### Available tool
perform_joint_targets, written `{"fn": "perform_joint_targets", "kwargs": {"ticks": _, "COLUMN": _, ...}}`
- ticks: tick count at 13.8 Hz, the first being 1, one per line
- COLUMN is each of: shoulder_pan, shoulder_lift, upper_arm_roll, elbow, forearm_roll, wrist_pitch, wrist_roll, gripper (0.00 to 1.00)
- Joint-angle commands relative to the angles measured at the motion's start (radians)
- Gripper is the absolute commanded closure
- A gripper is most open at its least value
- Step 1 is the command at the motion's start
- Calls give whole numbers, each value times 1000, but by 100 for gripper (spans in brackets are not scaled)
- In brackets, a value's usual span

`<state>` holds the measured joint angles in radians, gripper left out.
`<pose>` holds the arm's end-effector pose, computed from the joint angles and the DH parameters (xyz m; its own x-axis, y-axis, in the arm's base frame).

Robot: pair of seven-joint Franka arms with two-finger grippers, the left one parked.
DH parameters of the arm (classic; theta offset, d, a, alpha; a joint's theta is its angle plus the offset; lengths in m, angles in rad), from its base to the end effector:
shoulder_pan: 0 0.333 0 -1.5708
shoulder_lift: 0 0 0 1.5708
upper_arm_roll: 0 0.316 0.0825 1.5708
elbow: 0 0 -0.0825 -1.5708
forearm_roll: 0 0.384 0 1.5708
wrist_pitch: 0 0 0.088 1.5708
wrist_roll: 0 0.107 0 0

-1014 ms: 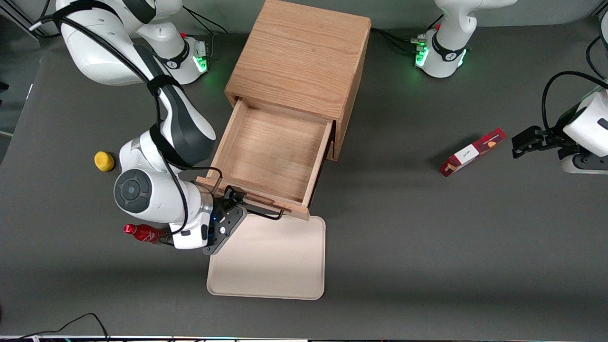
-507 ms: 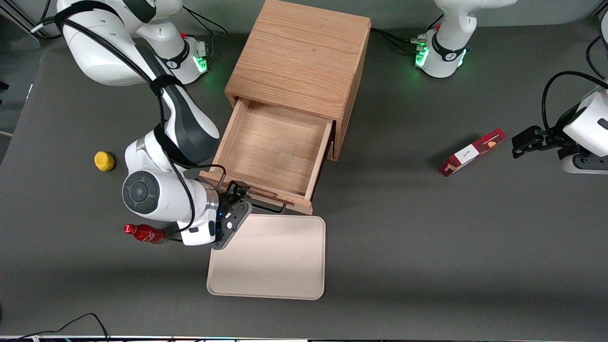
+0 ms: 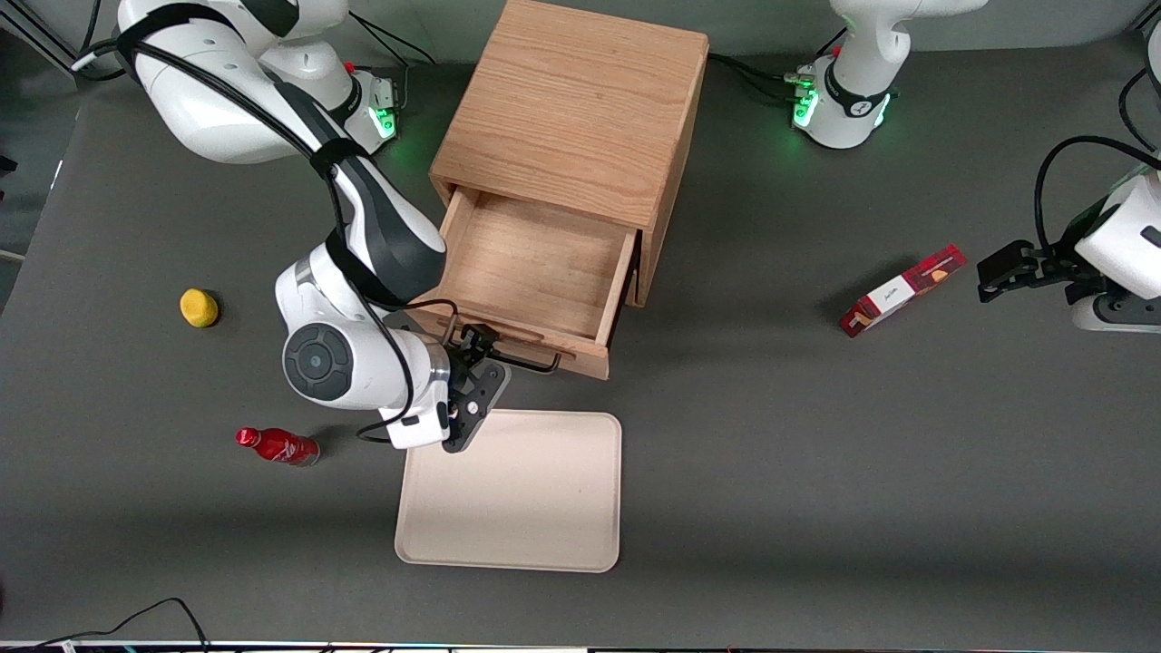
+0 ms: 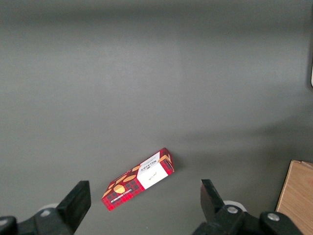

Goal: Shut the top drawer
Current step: 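Push the drawer front with the right gripper into the cabinet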

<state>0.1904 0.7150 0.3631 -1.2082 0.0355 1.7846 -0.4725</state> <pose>0.6533 0.3257 0.3683 0.5885 0.8080 0.0280 0.7798 -0.5581 -0.2838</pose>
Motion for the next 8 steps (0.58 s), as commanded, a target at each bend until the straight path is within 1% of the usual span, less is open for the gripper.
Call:
{"fn": "perform_joint_targets", "kwargs": {"ticks": 1, "shoulder_pan": -5, "shoulder_lift": -37, "upper_arm_roll": 33, "elbow": -56, "forearm_roll": 14, "wrist_pitch": 10, "wrist_roll": 12, "gripper": 0}}
{"fn": "perform_joint_targets", "kwargs": {"ticks": 6, "shoulder_pan": -6, "shoulder_lift": -65, "upper_arm_roll": 62, "elbow": -93, "forearm_roll": 15, "wrist_pitch": -4, "wrist_roll": 32, "gripper": 0}}
{"fn": "perform_joint_targets", "kwargs": {"ticks": 7, "shoulder_pan": -5, "shoulder_lift": -72, "upper_arm_roll": 62, "elbow": -102, "forearm_roll": 20, "wrist_pitch": -4, "wrist_roll": 34, "gripper": 0}}
{"fn": "perform_joint_targets", "kwargs": {"ticks": 8, "shoulder_pan": -5, "shoulder_lift": -78, "upper_arm_roll": 62, "elbow": -112, "forearm_roll": 41, "wrist_pitch": -4, "wrist_roll": 37, "gripper": 0}}
